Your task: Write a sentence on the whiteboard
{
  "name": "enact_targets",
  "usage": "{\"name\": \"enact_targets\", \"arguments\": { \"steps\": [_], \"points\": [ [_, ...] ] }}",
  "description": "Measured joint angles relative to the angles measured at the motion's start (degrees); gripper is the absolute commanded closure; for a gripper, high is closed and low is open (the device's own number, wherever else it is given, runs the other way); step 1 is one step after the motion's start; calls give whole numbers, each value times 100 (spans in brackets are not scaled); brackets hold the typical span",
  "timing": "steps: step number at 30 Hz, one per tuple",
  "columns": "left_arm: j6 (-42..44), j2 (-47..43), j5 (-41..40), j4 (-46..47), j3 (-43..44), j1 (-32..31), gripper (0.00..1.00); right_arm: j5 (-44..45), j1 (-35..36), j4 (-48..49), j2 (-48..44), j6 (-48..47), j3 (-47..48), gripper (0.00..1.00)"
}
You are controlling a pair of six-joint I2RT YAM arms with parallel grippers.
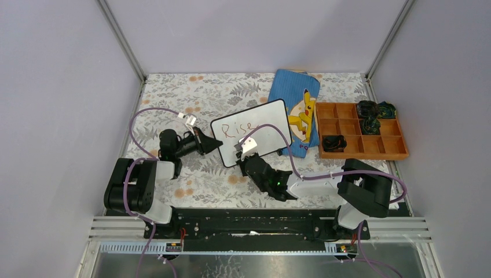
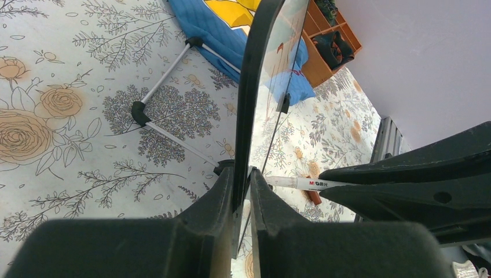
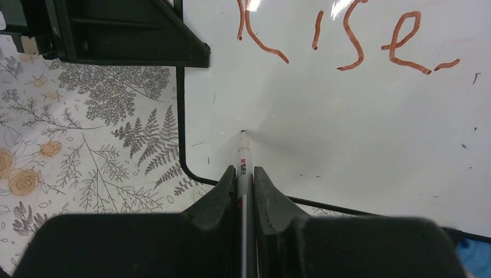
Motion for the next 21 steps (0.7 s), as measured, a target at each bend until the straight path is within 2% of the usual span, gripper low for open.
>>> {"name": "enact_targets", "arguments": {
  "steps": [21],
  "points": [
    [13,-4,0,-39,13,-4,100,-457,-7,-407,66,57,179,100]
  ]
}}
